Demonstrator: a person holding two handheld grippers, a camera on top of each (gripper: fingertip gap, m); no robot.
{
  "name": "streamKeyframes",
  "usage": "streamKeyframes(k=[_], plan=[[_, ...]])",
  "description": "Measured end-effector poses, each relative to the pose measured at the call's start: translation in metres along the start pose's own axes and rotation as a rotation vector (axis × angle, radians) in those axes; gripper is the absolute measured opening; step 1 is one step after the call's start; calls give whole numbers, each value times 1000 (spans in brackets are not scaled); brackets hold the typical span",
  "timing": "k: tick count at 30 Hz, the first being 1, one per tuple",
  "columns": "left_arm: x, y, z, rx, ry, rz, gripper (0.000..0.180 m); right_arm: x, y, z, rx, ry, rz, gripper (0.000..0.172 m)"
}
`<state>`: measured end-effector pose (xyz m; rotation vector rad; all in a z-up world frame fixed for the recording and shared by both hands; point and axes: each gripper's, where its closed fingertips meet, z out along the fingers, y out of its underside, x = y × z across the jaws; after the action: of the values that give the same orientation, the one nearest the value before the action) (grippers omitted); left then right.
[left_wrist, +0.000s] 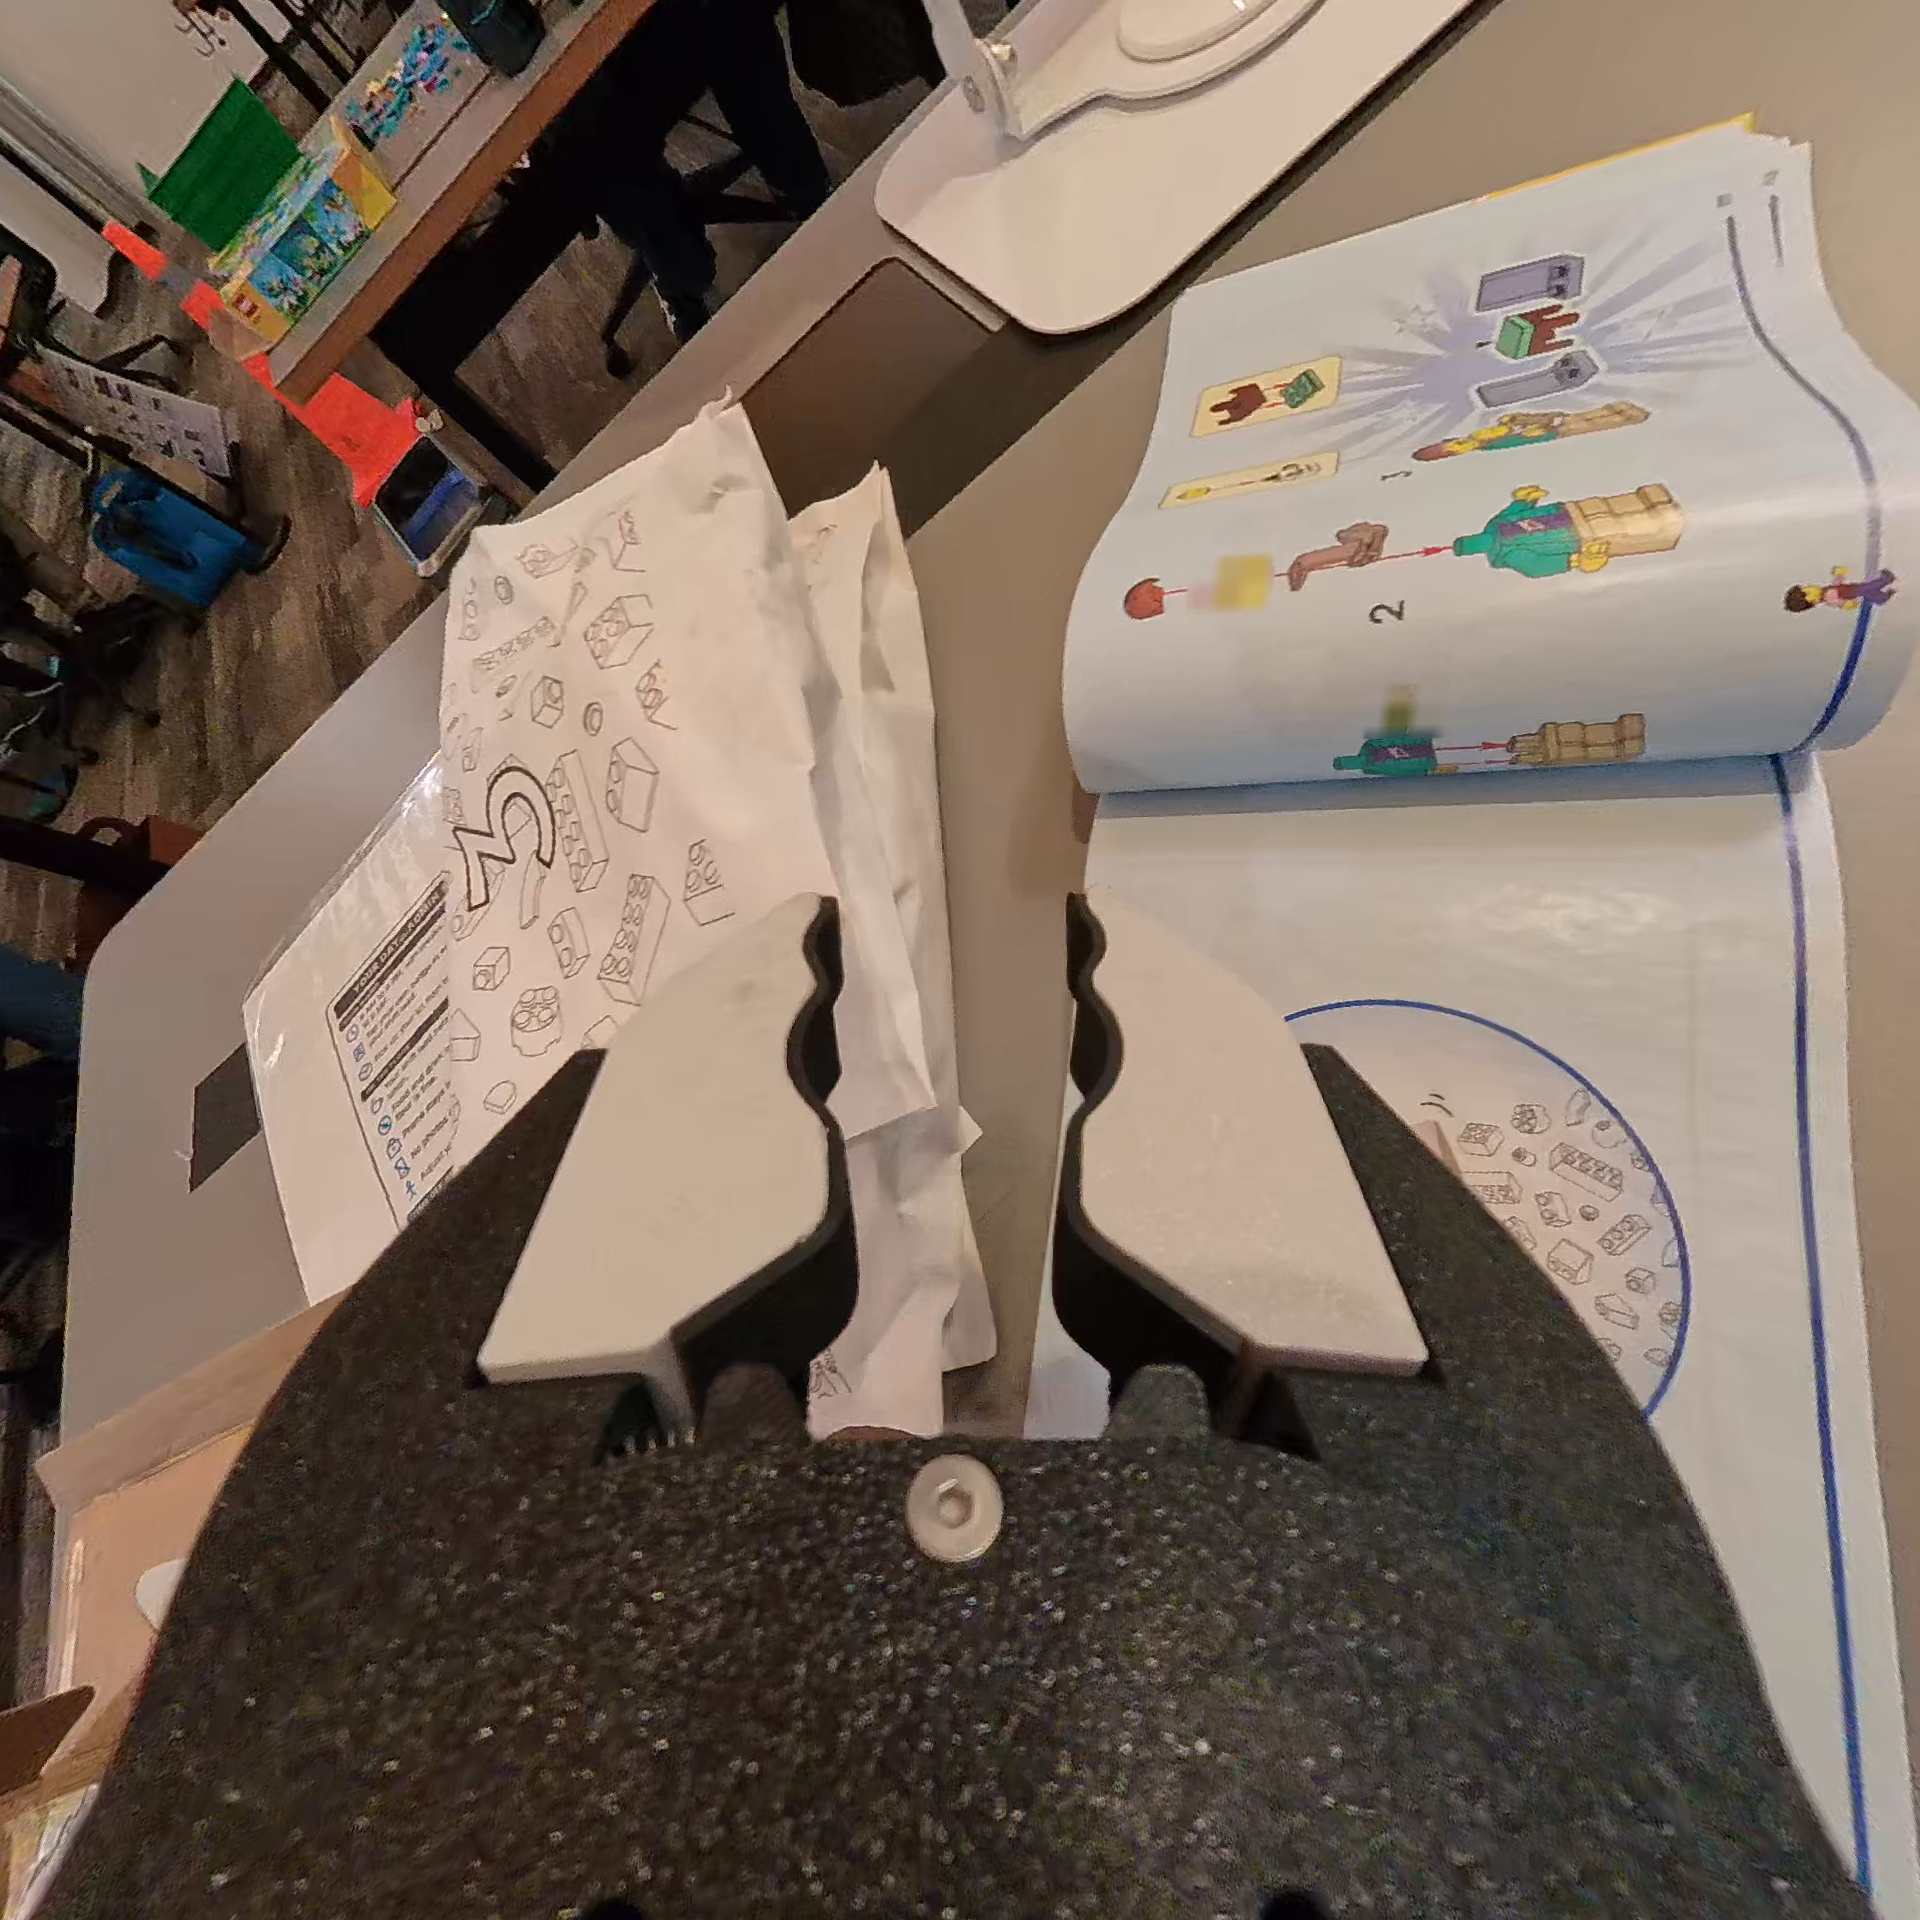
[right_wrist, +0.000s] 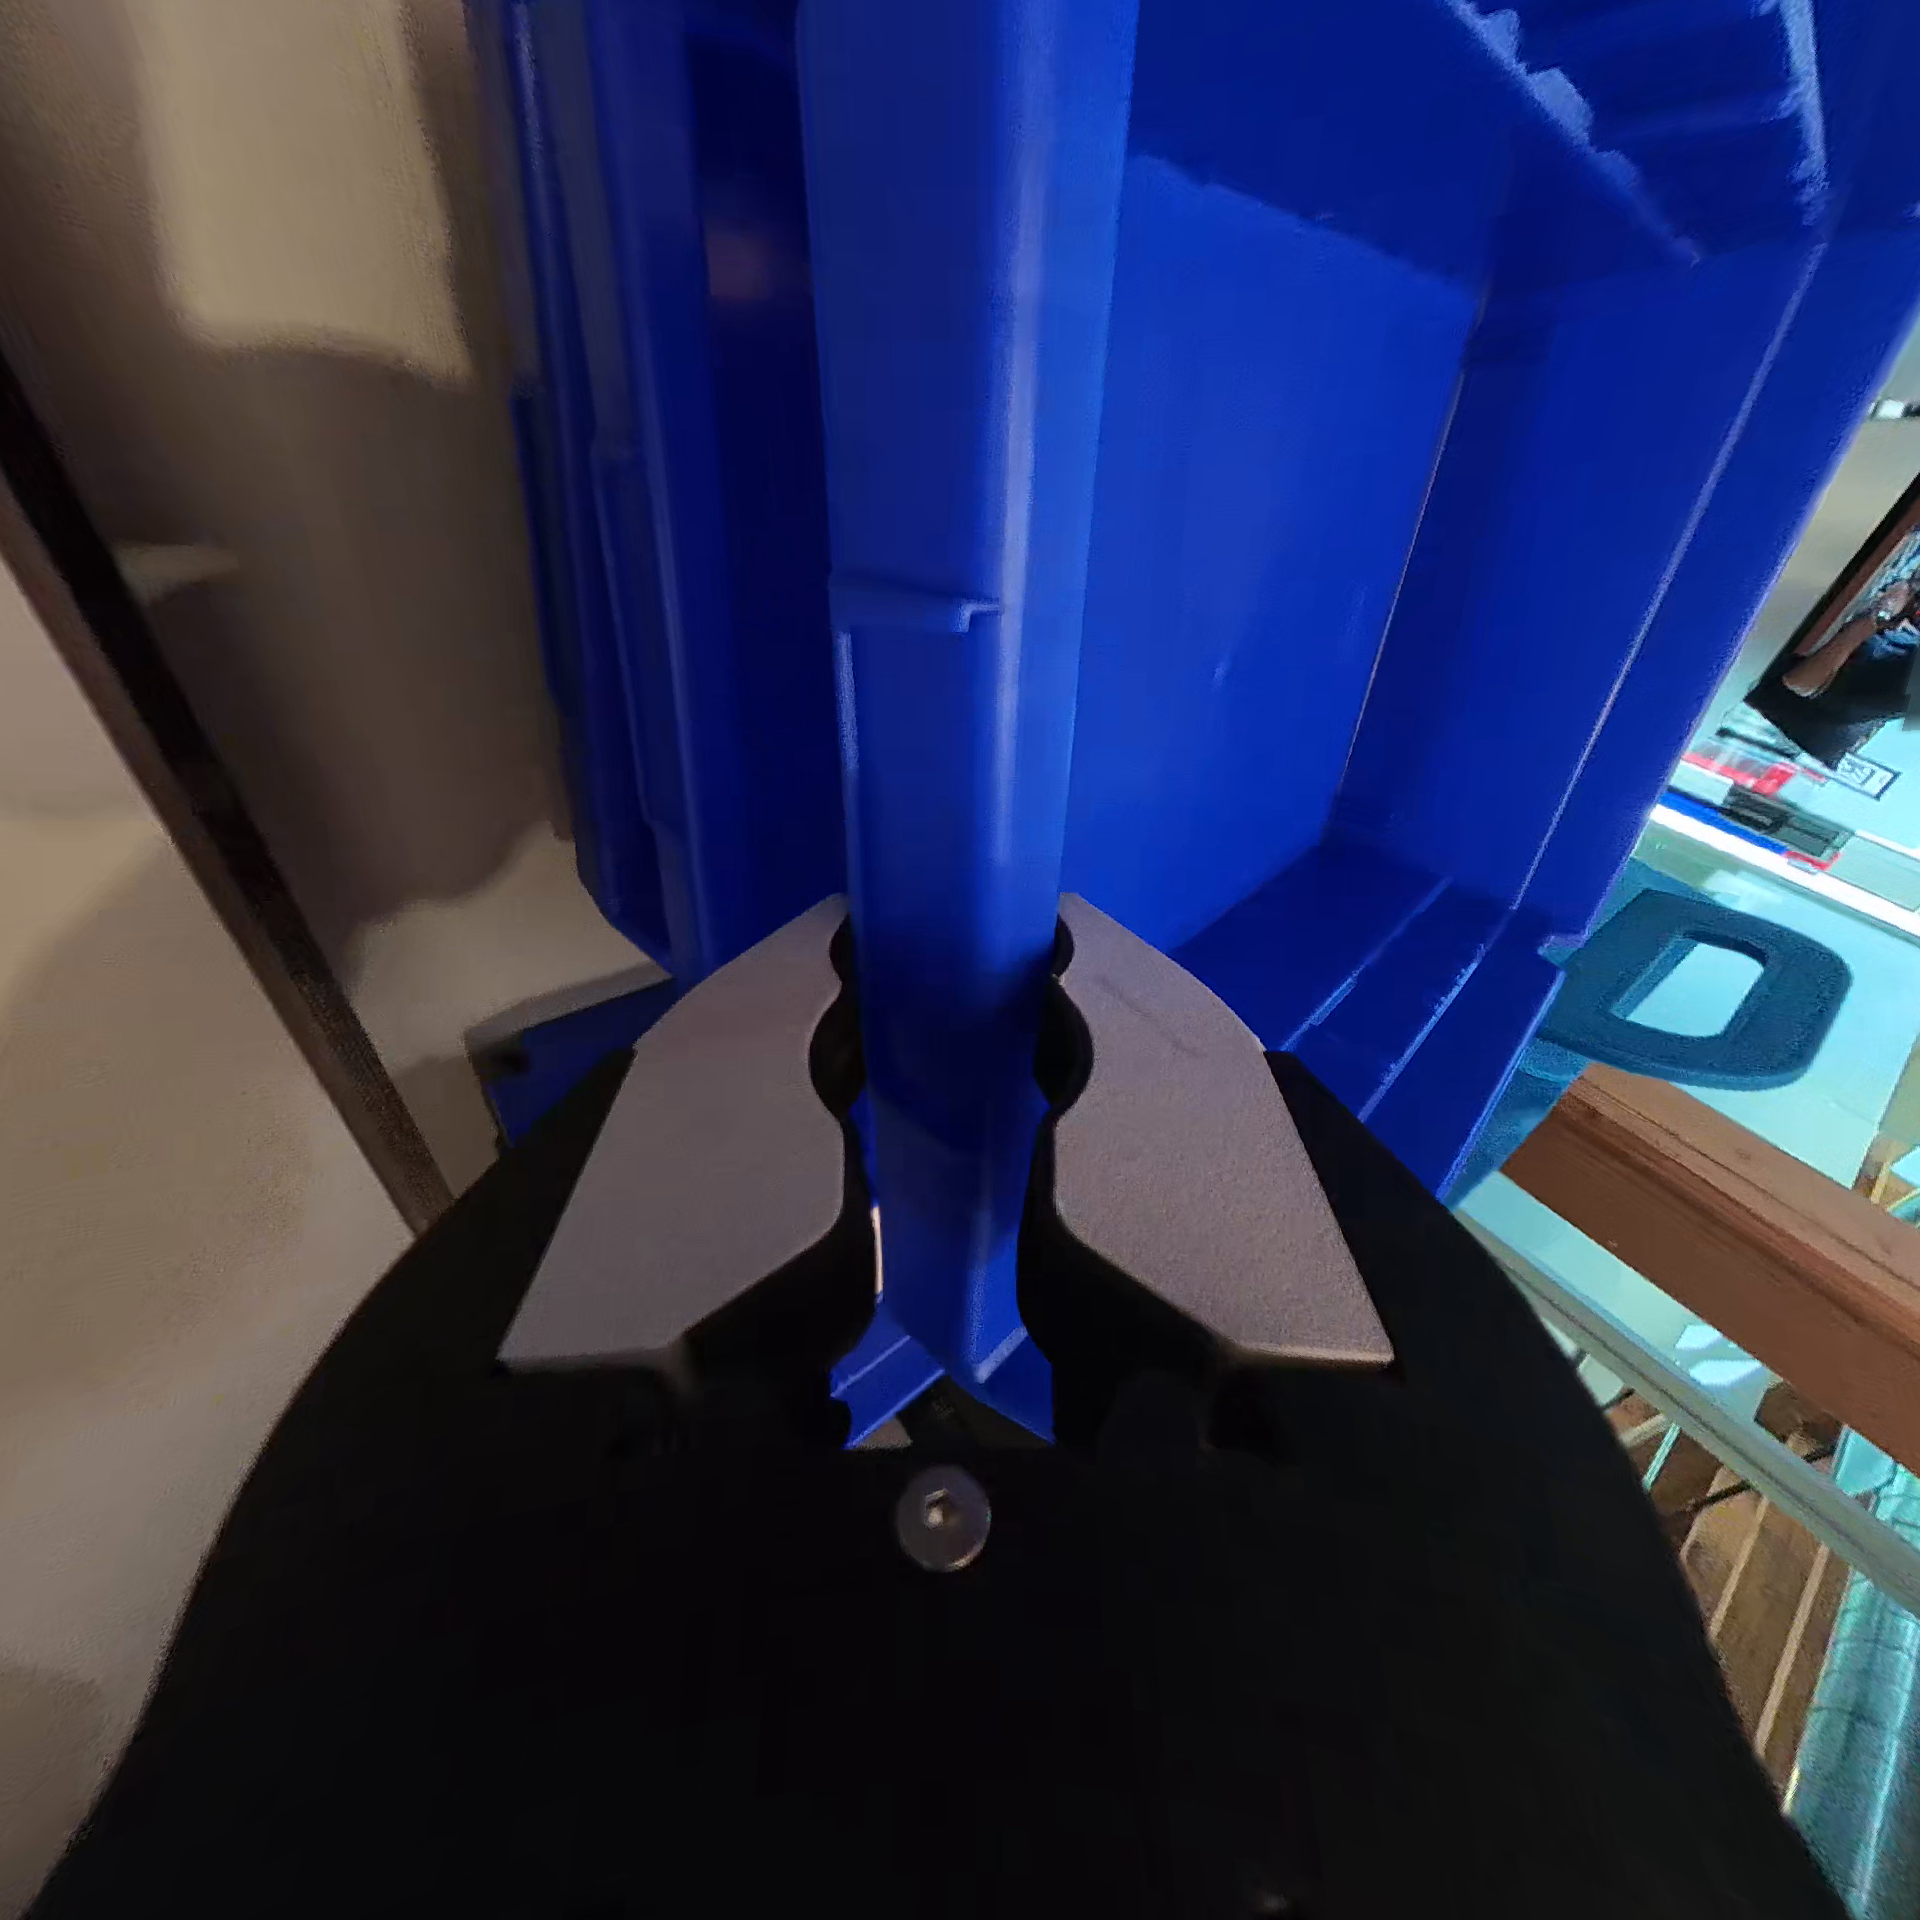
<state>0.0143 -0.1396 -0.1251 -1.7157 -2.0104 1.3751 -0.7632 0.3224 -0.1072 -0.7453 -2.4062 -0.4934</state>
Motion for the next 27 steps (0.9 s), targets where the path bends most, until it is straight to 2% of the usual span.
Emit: streamKeyframes(k=[5,9,12,14,16,18,21,25,27], plan=[[11,-6,0,5,3,52,41,-29,-8,38,-11,-37,-23,30],[14,-10,-2,13,4,63,41,-35,-14,42,99,-63,-35,30],[14,-11,-3,19,7,59,41,-36,-10,30,200,-118,-45,36],[16,-13,-3,28,11,60,41,-37,-4,9,296,-119,-61,49],[17,-14,-4,30,8,72,41,-43,11,-20,396,-114,-105,54],[20,-17,-5,38,14,79,41,-55,41,-46,477,-111,-170,54],[27,-23,-9,60,36,88,41,-70,109,-66,533,-99,-274,53],[39,-33,-15,88,64,121,41,-64,214,-54,539,-34,-415,52],[46,-38,-20,106,74,152,41,-55,265,-40,557,-8,-509,46]])
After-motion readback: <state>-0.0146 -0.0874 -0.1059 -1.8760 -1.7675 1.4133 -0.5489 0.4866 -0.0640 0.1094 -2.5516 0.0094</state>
